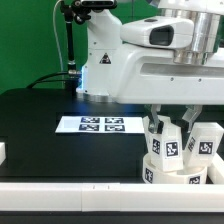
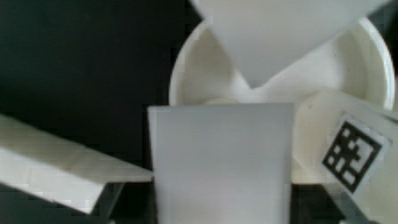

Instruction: Assemble stool

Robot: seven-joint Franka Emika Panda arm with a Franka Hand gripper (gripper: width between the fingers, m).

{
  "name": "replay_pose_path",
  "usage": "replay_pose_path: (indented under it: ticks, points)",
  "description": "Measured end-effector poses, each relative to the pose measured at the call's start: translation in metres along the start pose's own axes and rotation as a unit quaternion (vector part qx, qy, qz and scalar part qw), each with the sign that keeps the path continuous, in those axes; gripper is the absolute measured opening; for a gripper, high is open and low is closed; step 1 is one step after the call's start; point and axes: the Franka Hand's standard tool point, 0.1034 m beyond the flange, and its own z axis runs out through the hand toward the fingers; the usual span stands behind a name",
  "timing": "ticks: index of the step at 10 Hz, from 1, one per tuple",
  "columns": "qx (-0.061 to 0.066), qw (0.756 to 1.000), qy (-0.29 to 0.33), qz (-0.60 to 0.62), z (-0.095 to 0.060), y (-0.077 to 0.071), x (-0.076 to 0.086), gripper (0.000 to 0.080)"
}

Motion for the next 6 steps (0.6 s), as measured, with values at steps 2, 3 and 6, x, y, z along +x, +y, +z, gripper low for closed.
replay_pose_path:
  ticks: [2, 3, 6]
  points:
    - [0.003, 0.993, 0.0, 0.115, 0.0001, -0.0005, 0.0, 0.0338]
    - [0.006, 0.983, 0.0, 0.181, -0.0001, -0.0016, 0.0004, 0.0338]
    - [0.007, 0.959, 0.0, 0.282, -0.0003, -0.0034, 0.0011, 0.0338]
